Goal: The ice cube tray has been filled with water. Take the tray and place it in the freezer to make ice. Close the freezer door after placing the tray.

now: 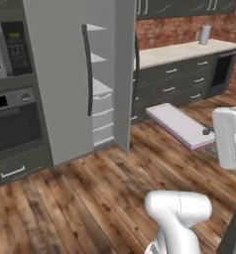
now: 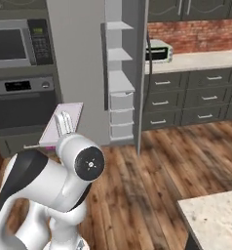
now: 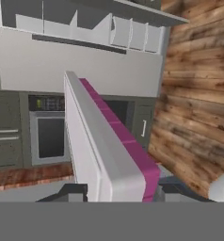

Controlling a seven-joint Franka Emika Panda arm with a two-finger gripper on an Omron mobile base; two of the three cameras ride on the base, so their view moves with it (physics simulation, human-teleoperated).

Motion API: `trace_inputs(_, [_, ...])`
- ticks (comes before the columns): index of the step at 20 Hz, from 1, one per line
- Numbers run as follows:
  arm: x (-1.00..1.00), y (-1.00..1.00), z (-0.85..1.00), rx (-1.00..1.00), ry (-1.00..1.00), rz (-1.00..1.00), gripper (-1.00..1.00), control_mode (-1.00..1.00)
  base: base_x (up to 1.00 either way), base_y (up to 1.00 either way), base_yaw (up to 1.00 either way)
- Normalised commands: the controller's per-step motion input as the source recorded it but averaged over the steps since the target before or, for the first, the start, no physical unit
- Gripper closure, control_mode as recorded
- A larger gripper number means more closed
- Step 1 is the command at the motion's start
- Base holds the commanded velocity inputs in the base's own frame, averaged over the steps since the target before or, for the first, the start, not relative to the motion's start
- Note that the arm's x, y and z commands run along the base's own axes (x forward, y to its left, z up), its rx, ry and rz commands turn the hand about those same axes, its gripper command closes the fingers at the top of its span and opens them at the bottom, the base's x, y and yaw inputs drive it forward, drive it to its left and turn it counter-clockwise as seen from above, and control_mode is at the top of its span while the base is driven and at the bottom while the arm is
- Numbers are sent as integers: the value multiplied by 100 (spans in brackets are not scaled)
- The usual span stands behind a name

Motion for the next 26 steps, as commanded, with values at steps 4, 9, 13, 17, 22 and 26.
trace_inputs(4, [0,0,0,0,0,0,100,100,100,0,-9])
trace_inputs(9, [0,0,0,0,0,0,100,100,99,0,-9])
trace_inputs(13, [0,0,0,0,0,0,100,100,96,0,-8])
trace_inputs(17, [0,0,0,0,0,0,100,100,93,0,-8])
trace_inputs(22, [0,0,0,0,0,0,100,100,85,0,-7])
trace_inputs(26, [0,0,0,0,0,0,100,100,75,0,-6])
